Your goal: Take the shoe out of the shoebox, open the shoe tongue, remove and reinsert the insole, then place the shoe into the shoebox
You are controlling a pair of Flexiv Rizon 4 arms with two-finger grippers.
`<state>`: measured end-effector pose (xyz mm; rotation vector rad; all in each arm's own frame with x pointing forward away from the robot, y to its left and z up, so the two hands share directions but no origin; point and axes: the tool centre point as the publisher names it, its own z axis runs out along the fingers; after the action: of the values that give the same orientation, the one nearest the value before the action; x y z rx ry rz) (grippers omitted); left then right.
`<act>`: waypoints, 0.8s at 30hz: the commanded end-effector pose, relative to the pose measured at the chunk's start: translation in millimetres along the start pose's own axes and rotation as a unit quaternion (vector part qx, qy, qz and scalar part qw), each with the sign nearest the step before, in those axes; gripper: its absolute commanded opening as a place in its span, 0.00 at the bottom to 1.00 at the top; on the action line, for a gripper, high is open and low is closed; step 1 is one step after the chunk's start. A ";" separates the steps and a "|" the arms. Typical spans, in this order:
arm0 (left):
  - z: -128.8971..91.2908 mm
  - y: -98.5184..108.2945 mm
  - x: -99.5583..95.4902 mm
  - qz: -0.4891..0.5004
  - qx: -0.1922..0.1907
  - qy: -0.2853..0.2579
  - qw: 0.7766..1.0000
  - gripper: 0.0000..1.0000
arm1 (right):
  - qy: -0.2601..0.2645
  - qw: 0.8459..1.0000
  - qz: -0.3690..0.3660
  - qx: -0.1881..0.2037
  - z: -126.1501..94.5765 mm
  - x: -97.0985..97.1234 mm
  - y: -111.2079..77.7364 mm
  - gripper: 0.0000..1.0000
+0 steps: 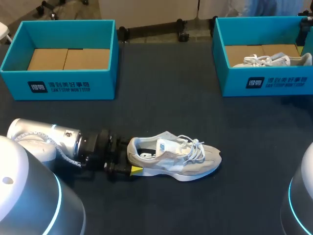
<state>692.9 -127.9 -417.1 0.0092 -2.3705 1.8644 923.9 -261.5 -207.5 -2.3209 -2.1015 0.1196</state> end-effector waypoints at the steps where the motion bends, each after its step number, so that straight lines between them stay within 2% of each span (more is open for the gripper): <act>1: 5.5 0.8 -0.3 -0.002 -0.003 0.000 1.000 1.00 | -0.001 1.000 0.000 0.000 -0.1 0.4 -0.2 1.00; 24: 13.1 1.4 -0.7 -0.003 0.006 -0.002 1.000 1.00 | -0.001 1.000 0.000 0.000 -0.1 0.4 -0.2 1.00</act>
<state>692.6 -138.4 -420.0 0.0207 -2.3570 1.8787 923.9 -261.4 -207.5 -2.3209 -2.1016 0.1196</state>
